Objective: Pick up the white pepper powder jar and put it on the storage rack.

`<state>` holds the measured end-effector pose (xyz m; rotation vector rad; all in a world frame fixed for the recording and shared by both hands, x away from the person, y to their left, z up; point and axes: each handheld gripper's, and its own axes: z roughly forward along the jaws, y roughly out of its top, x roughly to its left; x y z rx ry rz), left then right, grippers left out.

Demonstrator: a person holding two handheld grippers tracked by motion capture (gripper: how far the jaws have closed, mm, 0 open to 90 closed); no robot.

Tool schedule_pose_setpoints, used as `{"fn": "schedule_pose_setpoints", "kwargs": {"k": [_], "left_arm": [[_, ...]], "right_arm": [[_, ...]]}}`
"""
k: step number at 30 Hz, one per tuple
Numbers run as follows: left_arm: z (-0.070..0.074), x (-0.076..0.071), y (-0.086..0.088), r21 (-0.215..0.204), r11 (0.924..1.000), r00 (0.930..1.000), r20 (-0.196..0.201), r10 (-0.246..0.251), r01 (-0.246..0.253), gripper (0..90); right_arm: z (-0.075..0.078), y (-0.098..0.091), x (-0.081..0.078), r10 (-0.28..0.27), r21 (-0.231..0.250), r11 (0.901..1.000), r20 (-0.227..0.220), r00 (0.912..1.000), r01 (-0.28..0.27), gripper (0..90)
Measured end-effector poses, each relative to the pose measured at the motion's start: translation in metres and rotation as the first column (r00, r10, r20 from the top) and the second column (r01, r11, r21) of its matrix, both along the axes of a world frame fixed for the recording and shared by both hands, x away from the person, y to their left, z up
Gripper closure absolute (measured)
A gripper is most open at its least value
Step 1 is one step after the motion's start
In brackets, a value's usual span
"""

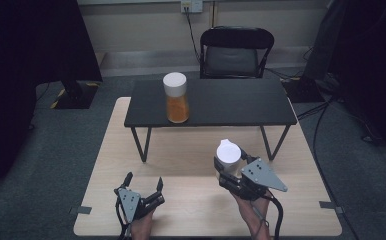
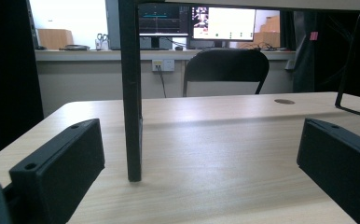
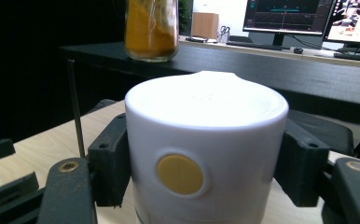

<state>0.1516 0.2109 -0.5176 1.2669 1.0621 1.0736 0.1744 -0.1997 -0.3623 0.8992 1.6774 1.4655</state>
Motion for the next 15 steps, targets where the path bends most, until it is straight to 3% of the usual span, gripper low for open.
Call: {"fn": "schedule_pose_setpoints", "kwargs": {"k": [15], "left_arm": [[0.000,0.000,0.000,0.001,1.0000,1.0000,0.000,0.000,0.000,0.1]], "right_arm": [[0.035,0.001,0.024,0.011,0.009,0.9999,0.003,0.9999,-0.011,30.7]]}}
